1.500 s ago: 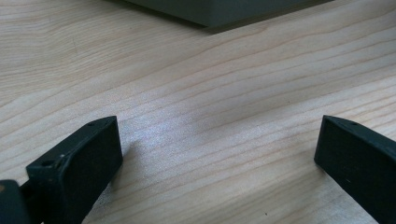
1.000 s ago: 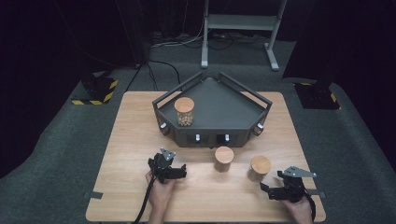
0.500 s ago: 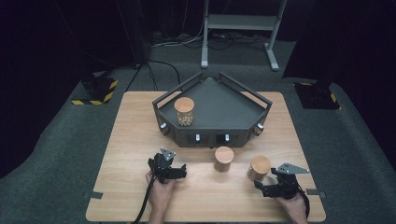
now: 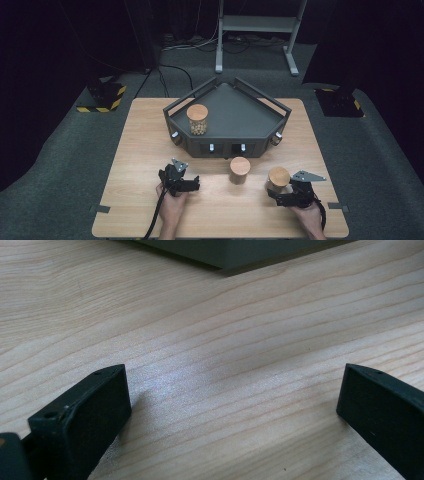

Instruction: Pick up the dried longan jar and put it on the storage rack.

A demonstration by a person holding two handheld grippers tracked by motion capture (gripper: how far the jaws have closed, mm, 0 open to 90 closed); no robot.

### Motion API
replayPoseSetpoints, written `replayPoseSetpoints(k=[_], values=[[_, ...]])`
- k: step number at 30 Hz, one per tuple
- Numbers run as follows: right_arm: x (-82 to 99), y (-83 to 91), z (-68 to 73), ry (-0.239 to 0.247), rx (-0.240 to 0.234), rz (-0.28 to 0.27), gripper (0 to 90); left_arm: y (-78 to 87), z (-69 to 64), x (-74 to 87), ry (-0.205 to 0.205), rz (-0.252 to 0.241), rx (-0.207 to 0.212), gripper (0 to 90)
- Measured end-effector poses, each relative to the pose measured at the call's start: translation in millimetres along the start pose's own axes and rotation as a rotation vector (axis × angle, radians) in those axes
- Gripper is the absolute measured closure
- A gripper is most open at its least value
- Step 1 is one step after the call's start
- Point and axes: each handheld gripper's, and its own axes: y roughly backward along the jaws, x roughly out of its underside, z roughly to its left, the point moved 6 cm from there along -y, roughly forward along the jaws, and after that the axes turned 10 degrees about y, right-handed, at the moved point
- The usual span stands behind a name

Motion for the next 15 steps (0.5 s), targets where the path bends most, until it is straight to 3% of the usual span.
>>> replayPoseSetpoints(k=[15], values=[[-8.3, -8.6, 9.0, 0.025, 0.048, 0.002, 10.1, 0.0, 0.0, 0.0, 0.0, 0.0, 0.0, 0.7]])
